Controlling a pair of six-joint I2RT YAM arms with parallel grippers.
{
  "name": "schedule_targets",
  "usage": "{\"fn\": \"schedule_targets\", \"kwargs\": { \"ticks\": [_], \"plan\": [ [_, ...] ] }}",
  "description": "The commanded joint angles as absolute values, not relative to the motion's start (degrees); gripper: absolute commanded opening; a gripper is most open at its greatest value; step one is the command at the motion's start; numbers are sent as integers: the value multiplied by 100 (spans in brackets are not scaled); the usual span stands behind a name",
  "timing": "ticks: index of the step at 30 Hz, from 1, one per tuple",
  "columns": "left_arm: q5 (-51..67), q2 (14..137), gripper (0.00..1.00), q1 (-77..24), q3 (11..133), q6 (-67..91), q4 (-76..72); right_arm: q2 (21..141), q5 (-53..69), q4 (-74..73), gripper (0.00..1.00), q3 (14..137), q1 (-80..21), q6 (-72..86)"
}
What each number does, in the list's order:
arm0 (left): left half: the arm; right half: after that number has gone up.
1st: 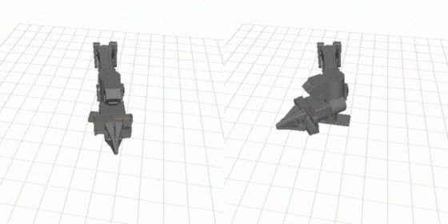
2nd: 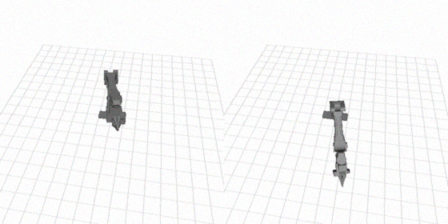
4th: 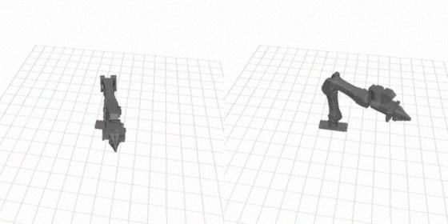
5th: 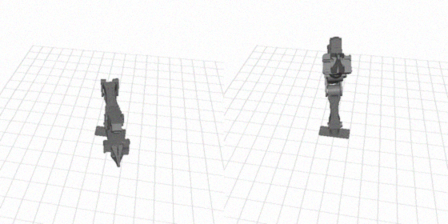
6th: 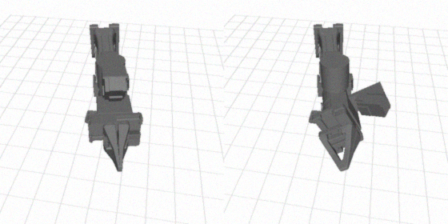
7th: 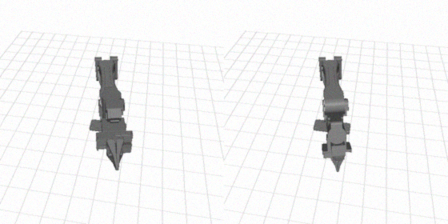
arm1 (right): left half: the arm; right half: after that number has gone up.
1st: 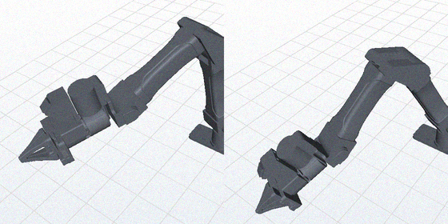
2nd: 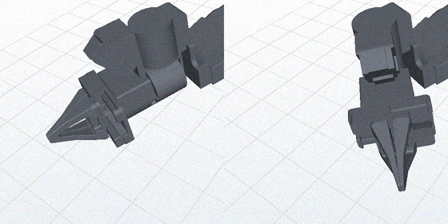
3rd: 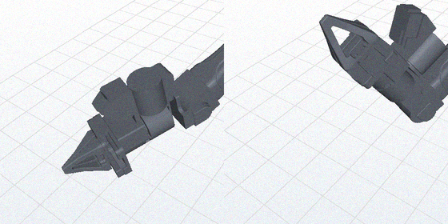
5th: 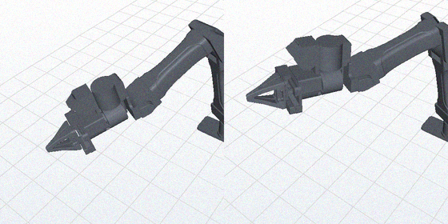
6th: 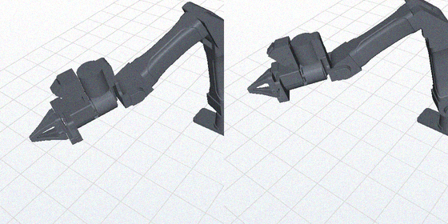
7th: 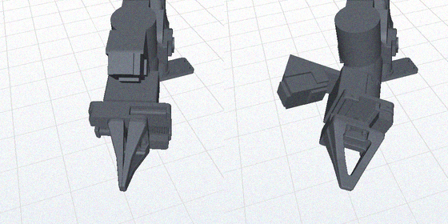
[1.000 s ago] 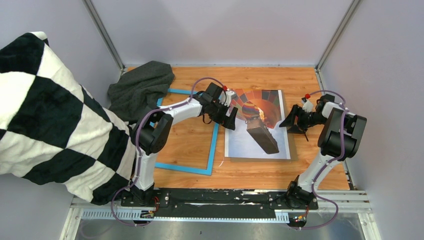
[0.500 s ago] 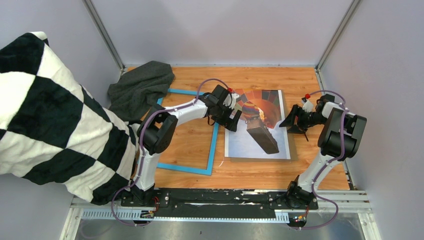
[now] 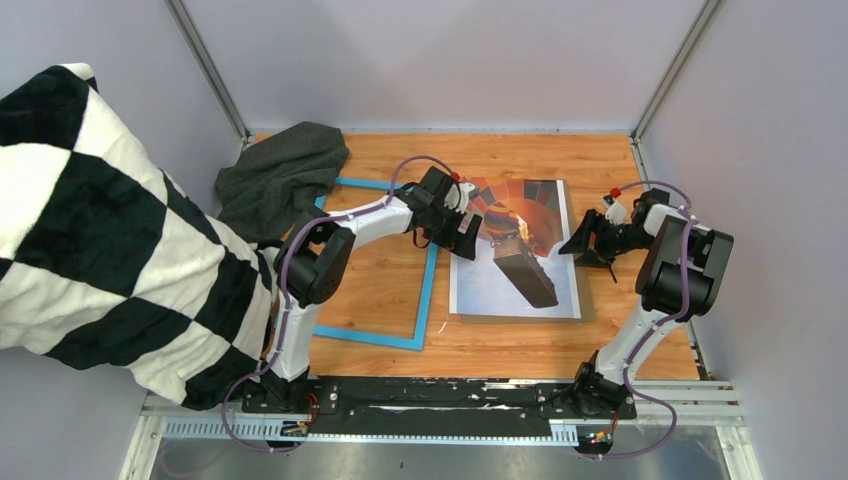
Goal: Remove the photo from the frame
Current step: Pick up the photo frame item from the photo frame.
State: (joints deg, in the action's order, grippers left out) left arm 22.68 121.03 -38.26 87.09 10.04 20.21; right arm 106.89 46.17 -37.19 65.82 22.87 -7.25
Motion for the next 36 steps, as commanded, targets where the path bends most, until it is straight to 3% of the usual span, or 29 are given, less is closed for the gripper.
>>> {"fn": "schedule_targets", "kwargs": {
  "ticks": [1,36],
  "plan": [
    [2760,12382,96,-3827,8473,1278,1814,11068,4052,-3629,68,6346,2330,-870],
    [3533,11580,94,-3536,7730,1915,644,11225,6641,-3940,65,6387,3152,-993]
  ]
}}
